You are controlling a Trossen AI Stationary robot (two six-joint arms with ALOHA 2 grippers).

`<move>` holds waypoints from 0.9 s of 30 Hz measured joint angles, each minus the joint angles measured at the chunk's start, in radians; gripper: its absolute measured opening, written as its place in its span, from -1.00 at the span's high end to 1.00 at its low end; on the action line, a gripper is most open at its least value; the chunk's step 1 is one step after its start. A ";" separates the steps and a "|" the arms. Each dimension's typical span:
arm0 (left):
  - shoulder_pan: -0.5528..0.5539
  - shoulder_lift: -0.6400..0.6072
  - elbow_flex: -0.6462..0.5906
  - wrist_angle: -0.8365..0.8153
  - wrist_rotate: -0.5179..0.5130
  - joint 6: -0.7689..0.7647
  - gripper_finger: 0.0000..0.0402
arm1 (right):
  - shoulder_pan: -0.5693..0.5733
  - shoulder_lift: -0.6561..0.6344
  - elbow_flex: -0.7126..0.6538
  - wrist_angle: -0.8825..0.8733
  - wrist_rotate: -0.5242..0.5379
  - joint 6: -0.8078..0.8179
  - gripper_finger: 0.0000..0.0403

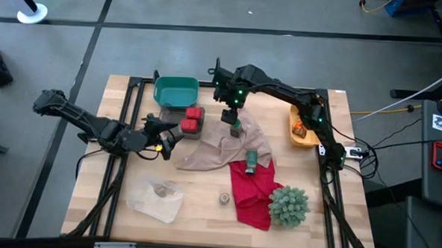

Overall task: Sort spices by type
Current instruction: Put the top green seasoning bottle into the green bin

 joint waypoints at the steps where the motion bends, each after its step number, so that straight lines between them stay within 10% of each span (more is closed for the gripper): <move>1: 0.002 0.000 0.000 -0.001 0.000 0.000 -0.32 | 0.003 0.000 -0.003 -0.006 0.006 0.021 -0.33; 11: 0.007 0.000 0.000 -0.101 0.004 -0.055 -0.32 | 0.043 0.001 -0.054 -0.073 0.155 0.112 -0.33; 27: 0.006 0.000 0.000 -0.134 0.004 -0.071 -0.32 | 0.052 0.000 -0.184 -0.019 0.107 0.148 -0.33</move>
